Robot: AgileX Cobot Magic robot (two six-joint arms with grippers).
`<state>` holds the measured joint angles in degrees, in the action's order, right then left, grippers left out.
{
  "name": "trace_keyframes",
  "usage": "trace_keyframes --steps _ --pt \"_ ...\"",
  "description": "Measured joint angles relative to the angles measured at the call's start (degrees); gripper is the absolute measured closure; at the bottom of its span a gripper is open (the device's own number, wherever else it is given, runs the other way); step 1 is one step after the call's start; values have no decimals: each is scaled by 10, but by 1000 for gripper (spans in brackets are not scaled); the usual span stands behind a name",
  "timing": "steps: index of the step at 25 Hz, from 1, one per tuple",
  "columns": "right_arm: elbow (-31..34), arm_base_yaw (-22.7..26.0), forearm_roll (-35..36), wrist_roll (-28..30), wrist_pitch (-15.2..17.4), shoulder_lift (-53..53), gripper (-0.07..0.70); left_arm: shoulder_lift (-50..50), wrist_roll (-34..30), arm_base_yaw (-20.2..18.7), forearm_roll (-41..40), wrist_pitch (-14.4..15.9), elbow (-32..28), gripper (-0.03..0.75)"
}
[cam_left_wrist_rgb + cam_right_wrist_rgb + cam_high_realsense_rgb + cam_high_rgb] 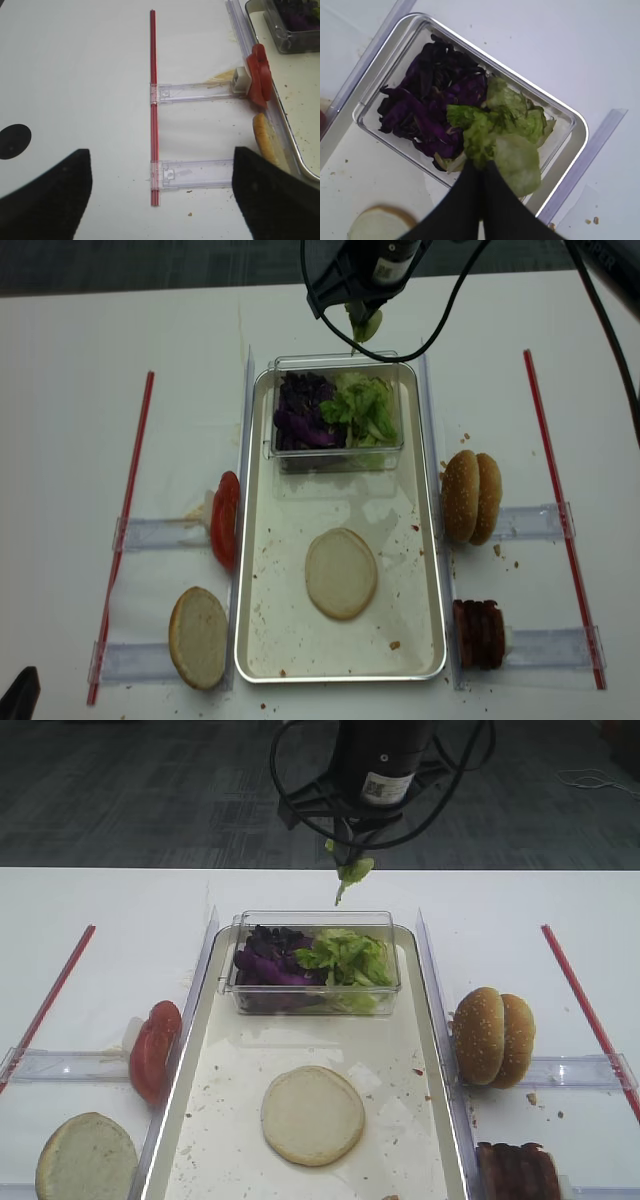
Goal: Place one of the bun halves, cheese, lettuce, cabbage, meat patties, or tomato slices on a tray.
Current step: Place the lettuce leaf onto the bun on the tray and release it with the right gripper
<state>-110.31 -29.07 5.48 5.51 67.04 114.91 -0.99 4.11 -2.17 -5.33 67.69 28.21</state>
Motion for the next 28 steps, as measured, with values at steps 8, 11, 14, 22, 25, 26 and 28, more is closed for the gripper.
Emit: trace_keyframes --steps 8,11,14,22,25,26,28 --pt "0 0 0 -5 39 -1 594 0 0 0 0 0 0 151" --pt "0 0 1 -21 39 -1 594 0 0 0 0 0 0 151" --pt "0 0 4 -33 39 -1 594 0 0 0 0 0 0 151" --pt "142 0 28 -36 39 -80 594 0 0 0 0 0 0 151" --pt "211 -3 29 -36 39 -126 594 0 0 0 0 0 0 151" --pt "231 -6 29 -36 39 -138 594 0 0 0 0 0 0 151" --pt "256 -14 28 -36 39 -159 594 0 0 0 0 0 0 151"
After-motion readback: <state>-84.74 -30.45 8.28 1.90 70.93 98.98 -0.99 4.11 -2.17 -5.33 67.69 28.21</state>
